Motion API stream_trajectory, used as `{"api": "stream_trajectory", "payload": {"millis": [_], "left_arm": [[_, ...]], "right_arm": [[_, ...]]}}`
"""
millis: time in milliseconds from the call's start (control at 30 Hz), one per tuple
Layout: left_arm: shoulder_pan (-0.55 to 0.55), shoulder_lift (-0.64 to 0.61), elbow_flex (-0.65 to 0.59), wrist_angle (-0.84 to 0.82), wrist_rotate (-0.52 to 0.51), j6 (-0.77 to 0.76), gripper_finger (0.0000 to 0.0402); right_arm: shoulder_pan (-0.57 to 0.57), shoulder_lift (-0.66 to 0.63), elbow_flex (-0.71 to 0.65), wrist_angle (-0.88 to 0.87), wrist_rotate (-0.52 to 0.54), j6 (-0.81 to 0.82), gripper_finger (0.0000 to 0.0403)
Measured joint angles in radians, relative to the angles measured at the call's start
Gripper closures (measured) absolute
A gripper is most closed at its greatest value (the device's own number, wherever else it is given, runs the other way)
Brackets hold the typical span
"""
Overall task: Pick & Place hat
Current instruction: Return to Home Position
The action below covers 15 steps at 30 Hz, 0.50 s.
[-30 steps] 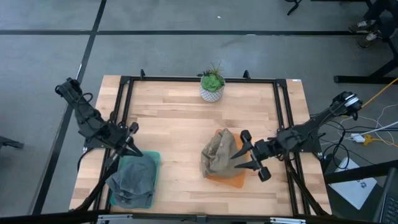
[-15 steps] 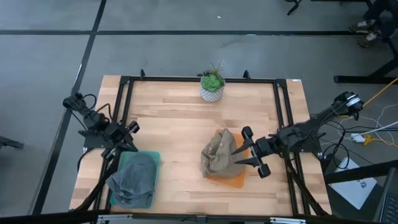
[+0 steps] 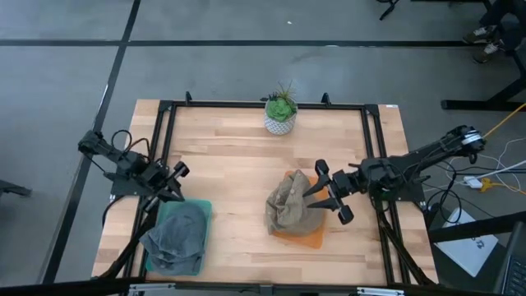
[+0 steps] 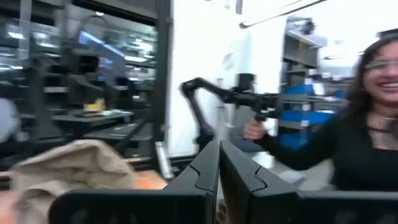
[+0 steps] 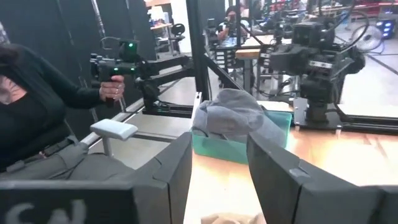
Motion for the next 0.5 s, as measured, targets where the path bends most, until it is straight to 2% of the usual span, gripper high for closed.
{"api": "stream_trajectory", "payload": {"millis": [267,400,500], "left_arm": [[0.114,0.0,0.0,-0.144,-0.175,0.008,0.0389],[0.149,0.0,-0.001,-0.271,-0.184,0.0,0.0391],[0.161,0.007,-0.001,-0.283,-0.166,-0.012,0.0394]], "right_arm": [[-0.092,-0.002,0.0,-0.054,-0.176,-0.007,0.0251],[-0.116,-0.016,0.0,-0.106,-0.181,-0.044,0.0251],[-0.13,-0.042,0.0,-0.14,-0.181,-0.068,0.0251]]}}
